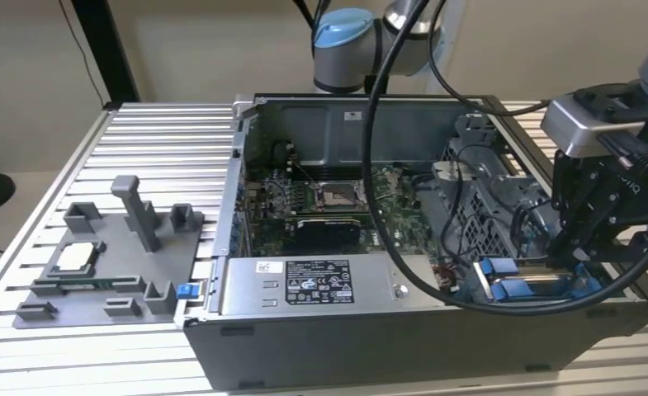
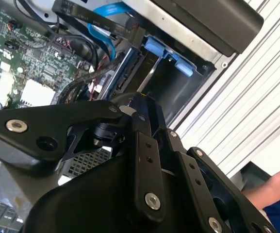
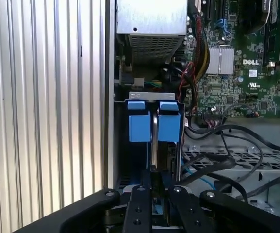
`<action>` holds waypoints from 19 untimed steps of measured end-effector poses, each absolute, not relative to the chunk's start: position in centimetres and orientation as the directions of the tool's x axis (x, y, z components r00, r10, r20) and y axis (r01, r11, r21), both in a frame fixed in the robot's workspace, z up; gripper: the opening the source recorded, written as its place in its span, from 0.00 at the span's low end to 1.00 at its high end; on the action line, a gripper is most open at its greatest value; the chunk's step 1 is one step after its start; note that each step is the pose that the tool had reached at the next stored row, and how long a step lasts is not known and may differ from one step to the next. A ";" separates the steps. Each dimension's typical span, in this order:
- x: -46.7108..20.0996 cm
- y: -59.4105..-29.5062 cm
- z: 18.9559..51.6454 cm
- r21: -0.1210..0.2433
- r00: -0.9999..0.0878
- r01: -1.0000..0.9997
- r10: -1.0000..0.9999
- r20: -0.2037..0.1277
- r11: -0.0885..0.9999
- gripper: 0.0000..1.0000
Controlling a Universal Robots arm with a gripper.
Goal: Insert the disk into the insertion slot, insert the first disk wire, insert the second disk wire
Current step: 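Insert the first disk wire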
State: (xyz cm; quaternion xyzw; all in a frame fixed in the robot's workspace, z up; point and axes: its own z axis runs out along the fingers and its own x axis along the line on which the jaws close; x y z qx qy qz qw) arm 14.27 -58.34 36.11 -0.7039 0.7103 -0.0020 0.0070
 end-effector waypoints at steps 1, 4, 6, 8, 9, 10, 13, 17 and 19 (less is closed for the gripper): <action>14.4 -58.2 36.1 -0.013 -0.009 -1.000 -1.000 -0.007 0.009 0.00; 14.8 -57.7 35.9 -0.014 -0.009 -1.000 -1.000 -0.007 0.009 0.00; 14.9 -57.4 35.8 -0.015 -0.009 -1.000 -1.000 -0.007 0.009 0.00; 14.9 -57.4 35.7 -0.017 -0.008 -1.000 -1.000 -0.007 0.008 0.00; 14.9 -57.4 35.7 -0.018 -0.006 -1.000 -1.000 -0.007 0.006 0.00; 14.9 -57.4 35.6 -0.019 -0.004 -1.000 -1.000 -0.007 0.004 0.00; 14.9 -57.4 35.6 -0.020 -0.001 -1.000 -1.000 -0.007 0.001 0.00; 14.9 -57.3 35.6 -0.020 0.000 -1.000 -1.000 -0.007 0.000 0.00; 14.9 -57.3 35.6 -0.020 0.000 -1.000 -1.000 -0.007 0.000 0.00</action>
